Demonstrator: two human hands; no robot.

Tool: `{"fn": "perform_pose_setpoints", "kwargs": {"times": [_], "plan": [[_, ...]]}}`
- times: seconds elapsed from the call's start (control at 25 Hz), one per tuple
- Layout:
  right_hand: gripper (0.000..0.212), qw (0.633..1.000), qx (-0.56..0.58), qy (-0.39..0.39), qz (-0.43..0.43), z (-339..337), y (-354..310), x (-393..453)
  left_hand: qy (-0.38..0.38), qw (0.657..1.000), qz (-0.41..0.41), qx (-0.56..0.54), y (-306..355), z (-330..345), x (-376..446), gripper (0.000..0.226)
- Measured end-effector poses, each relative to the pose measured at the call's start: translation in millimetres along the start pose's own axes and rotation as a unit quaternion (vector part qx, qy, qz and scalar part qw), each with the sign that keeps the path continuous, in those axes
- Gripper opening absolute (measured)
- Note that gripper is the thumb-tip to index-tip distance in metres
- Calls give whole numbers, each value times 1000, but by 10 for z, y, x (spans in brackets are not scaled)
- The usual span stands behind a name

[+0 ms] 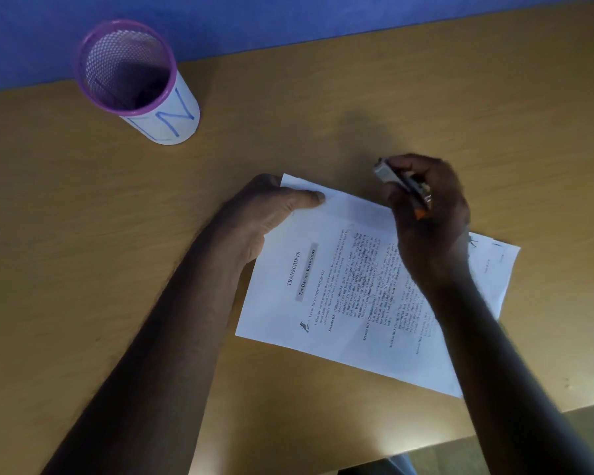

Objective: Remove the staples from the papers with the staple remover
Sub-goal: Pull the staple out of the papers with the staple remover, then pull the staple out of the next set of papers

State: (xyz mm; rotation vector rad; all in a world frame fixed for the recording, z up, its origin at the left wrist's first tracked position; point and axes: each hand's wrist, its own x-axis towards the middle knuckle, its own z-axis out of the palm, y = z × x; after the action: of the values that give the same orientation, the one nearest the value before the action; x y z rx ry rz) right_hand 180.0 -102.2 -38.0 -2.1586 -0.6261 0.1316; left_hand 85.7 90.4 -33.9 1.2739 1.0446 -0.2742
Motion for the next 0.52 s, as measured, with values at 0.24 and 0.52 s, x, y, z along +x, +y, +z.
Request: {"fn": "perform_pose_setpoints", "kwargs": {"times": [0.24, 0.52], "plan": [[39, 985, -170, 9, -18, -122, 182, 567, -31, 999, 25, 8, -20, -41, -6, 13], [37, 976, -213, 8, -39, -103, 209, 600, -33, 999, 30, 26, -32, -44, 2, 9]]}}
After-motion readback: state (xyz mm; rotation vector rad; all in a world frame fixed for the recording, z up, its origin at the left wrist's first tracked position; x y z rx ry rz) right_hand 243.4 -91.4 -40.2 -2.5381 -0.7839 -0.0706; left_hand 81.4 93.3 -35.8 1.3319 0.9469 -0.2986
